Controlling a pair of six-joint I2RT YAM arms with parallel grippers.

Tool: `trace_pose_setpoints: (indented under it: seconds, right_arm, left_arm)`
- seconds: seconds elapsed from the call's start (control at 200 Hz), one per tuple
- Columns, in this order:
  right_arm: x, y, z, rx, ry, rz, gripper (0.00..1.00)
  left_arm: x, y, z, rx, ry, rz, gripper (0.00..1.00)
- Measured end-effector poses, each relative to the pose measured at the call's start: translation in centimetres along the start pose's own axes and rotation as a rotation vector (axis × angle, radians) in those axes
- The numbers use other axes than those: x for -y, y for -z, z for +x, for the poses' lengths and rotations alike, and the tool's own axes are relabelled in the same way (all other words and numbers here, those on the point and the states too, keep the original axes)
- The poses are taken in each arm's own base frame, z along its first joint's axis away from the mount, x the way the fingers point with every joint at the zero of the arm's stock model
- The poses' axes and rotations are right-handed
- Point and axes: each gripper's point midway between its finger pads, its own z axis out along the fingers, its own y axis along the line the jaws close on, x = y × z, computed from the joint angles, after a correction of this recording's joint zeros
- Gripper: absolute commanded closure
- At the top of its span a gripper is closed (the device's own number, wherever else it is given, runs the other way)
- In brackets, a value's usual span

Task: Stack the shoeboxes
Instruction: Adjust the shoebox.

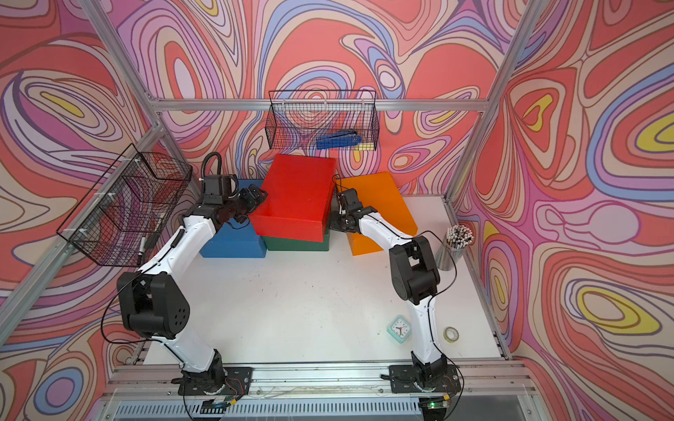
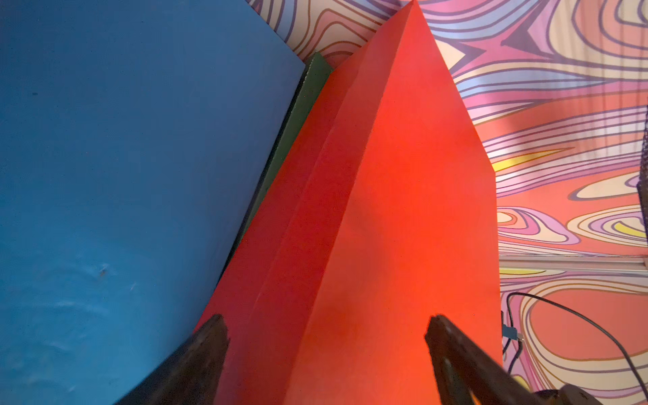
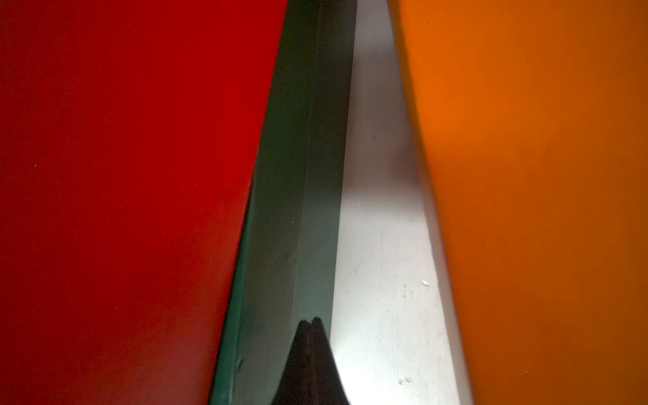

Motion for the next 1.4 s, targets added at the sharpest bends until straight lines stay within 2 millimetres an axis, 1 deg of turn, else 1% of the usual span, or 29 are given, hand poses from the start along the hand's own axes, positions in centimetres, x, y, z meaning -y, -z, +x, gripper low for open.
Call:
trace_pose_setpoints:
  seconds: [0.06,0.1,0.21,0.23,0.28,0.351,0.431,0.471,0.541,0.596,0.746,0.806,0.826,0.846,0.906,0.911,0.992,1.082,1.147,1.242,1.402]
  right_arm:
    - [0.0,0.3,0.2,-0.001,-0.001,-0.004,1.0]
    - [0.0,0.5,0.3,-0.002,-0.002,-0.007,1.0]
    - [-0.4,0.9,0.2,0.007,0.0,-0.026,1.0]
    - [-0.5,0.9,0.2,0.008,0.001,-0.03,1.0]
    - [-0.6,0.9,0.2,0.01,0.001,-0.036,1.0]
    - [-0.7,0.9,0.2,0.011,-0.001,-0.046,1.0]
    - [-0.7,0.8,0.3,0.008,-0.005,-0.05,1.0]
    - [-0.7,0.8,0.3,0.008,-0.007,-0.051,1.0]
    - [-0.7,0.8,0.2,0.009,-0.01,-0.054,1.0]
    - [-0.6,0.8,0.1,0.012,-0.013,-0.054,1.0]
    - [-0.5,0.9,0.0,0.012,-0.019,-0.058,1.0]
    - [-0.5,0.9,0.0,0.011,-0.021,-0.059,1.0]
    - [-0.5,0.9,0.0,0.011,-0.021,-0.06,1.0]
    - [-0.5,0.9,0.0,0.01,-0.022,-0.061,1.0]
    - [-0.6,0.9,0.0,0.008,-0.022,-0.064,1.0]
    - [-0.6,0.9,0.0,0.008,-0.022,-0.065,1.0]
    - [-0.6,0.8,0.1,0.004,-0.022,-0.068,1.0]
    - [-0.6,0.7,0.2,0.0,-0.023,-0.069,1.0]
    - [-0.6,0.7,0.3,-0.001,-0.024,-0.069,1.0]
    - [-0.7,0.7,0.3,-0.004,-0.024,-0.074,1.0]
    - [-0.7,0.7,0.4,-0.007,-0.032,-0.078,1.0]
  left_arm:
    - [-0.2,0.6,0.2,0.006,-0.006,-0.007,0.08]
    - [-0.4,1.0,0.4,0.009,-0.007,-0.012,0.1]
    - [-1.5,1.3,1.3,0.001,-0.006,-0.034,0.27]
    - [-1.7,1.2,1.5,-0.004,-0.003,-0.038,0.32]
    - [-2.3,1.0,2.0,-0.013,0.004,-0.047,0.49]
    - [-1.8,0.8,1.6,0.006,-0.004,-0.019,0.69]
    - [-1.3,0.9,1.1,0.026,-0.008,0.002,0.84]
    - [-1.0,0.9,0.9,0.036,-0.01,0.012,0.88]
    - [-0.7,0.9,0.6,0.046,-0.01,0.022,0.92]
    - [-0.6,1.0,0.5,0.052,-0.009,0.028,0.92]
    - [-0.8,1.1,0.4,0.054,0.0,0.025,0.74]
    - [-1.2,1.2,0.4,0.055,0.008,0.018,0.73]
    - [-1.4,1.3,0.3,0.056,0.013,0.017,0.75]
    - [-1.6,1.4,0.3,0.057,0.018,0.013,0.78]
    - [-2.2,2.2,0.3,0.073,0.035,0.001,1.0]
    - [-2.3,2.2,0.2,0.075,0.035,-0.001,1.0]
    - [-3.4,4.3,0.0,0.136,0.058,-0.044,1.0]
    - [-5.6,6.6,0.9,0.185,0.092,-0.098,1.0]
    - [-6.8,7.5,1.8,0.198,0.11,-0.119,1.0]
    - [-7.4,7.4,2.2,0.189,0.113,-0.138,1.0]
    - [-8.0,5.9,2.4,0.151,0.121,-0.173,1.0]
